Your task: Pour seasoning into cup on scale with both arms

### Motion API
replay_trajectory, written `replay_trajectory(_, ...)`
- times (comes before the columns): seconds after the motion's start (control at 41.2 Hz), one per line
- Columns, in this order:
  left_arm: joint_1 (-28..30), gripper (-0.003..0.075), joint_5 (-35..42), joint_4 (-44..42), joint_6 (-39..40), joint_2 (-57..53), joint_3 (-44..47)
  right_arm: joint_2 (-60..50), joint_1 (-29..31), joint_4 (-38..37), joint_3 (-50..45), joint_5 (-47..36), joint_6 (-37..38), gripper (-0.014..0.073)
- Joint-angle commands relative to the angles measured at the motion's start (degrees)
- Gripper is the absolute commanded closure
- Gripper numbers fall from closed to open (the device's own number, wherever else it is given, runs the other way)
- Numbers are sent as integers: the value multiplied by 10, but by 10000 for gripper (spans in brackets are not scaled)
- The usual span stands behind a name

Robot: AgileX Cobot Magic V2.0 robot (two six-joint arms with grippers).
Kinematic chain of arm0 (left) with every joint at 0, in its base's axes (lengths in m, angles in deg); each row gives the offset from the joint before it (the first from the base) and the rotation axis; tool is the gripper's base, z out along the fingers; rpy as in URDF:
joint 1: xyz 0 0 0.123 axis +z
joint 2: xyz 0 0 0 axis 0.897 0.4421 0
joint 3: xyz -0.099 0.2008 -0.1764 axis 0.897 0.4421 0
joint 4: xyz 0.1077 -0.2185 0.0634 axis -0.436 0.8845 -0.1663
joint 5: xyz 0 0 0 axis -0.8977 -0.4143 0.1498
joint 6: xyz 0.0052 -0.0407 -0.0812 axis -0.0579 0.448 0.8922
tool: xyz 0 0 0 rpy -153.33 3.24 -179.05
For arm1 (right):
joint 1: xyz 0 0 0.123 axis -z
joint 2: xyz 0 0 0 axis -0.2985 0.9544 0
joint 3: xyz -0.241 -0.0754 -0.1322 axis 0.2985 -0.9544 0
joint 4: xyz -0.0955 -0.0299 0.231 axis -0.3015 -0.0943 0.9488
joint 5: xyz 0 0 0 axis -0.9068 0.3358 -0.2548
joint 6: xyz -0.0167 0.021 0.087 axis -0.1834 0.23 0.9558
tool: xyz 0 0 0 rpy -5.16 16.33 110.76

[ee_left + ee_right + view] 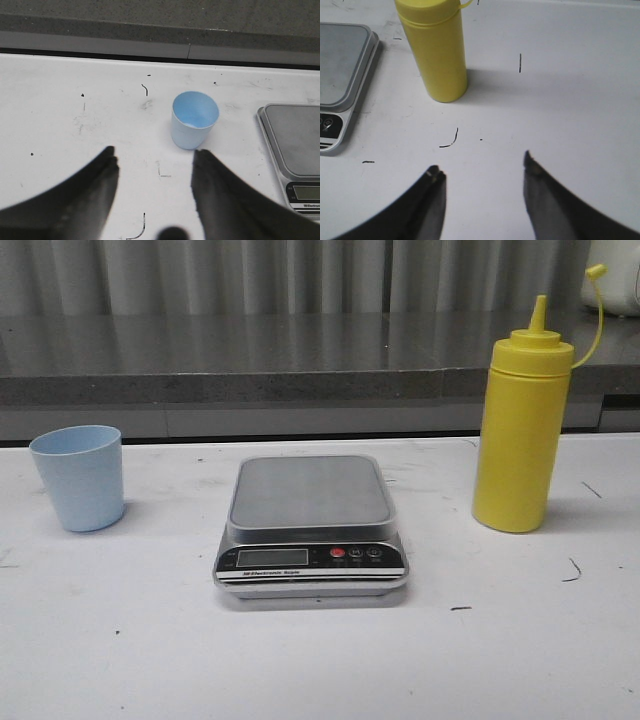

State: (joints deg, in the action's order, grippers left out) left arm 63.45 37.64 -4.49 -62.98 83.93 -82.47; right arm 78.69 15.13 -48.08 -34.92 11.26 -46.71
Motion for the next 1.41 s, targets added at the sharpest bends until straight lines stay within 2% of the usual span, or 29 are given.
replay_trajectory(0.0, -3, 174, 34, 4, 6, 3, -15, 0, -1, -3, 19, -38, -6, 50)
replay_trajectory(0.17, -3, 173, 26, 4, 6, 6, -18, 0, -1, -3, 19, -37, -6, 54)
replay_trajectory(0.413, -3, 173, -64, 4, 5, 65, -75, 0, -1, -3, 19, -37, -6, 54)
replay_trajectory(0.558, -3, 173, -87, 4, 4, 115, -106, 0, -1, -3, 19, -37, -6, 54)
replay_trajectory(0.777, -3, 174, -92, 7, 4, 207, -164, 0, -1, -3, 19, -37, -6, 54)
replay_trajectory(1.068, -5, 174, -149, 7, 2, 347, -255, 0, -1, -3, 19, -37, -6, 54)
replay_trajectory(1.383, -53, 174, -164, 7, 2, 498, -352, 0, -1, -3, 19, -37, -6, 54)
